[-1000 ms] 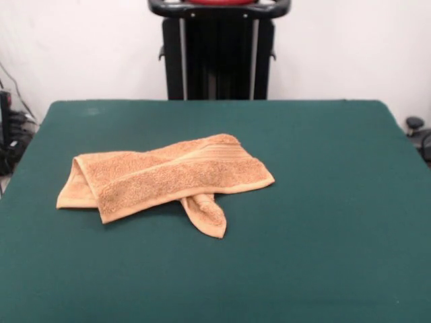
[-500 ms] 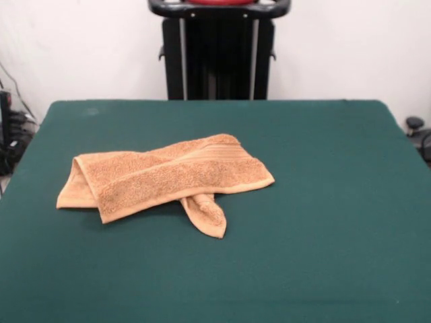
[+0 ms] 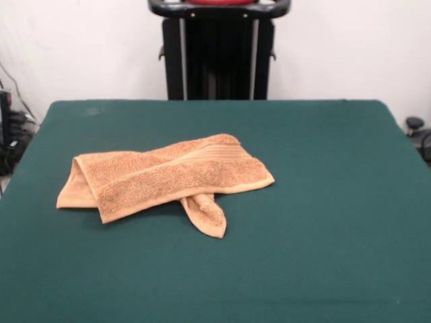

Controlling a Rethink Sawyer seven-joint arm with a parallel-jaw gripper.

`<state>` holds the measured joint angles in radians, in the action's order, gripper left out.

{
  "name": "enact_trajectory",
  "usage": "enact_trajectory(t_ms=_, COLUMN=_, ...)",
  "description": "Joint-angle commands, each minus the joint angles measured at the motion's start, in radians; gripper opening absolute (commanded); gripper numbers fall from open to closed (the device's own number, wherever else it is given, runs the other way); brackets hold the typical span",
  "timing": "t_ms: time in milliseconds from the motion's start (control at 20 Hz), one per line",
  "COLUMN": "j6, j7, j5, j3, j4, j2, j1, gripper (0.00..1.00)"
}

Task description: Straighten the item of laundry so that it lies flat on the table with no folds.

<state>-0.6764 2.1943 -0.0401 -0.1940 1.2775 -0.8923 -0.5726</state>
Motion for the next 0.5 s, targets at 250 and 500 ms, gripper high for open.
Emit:
enact_trajectory(t_ms=250, j6=-0.138, j7=-0.273, j5=0.098, j3=0.183, j4=0.216, j2=-0.007, j1=0.030, gripper=0.00)
enact_trajectory(t_ms=500, j6=-0.176, j7=-0.195, j5=0.092, j3=0.162, j4=0.262, j2=-0.046, j1=0.047, gripper=0.00)
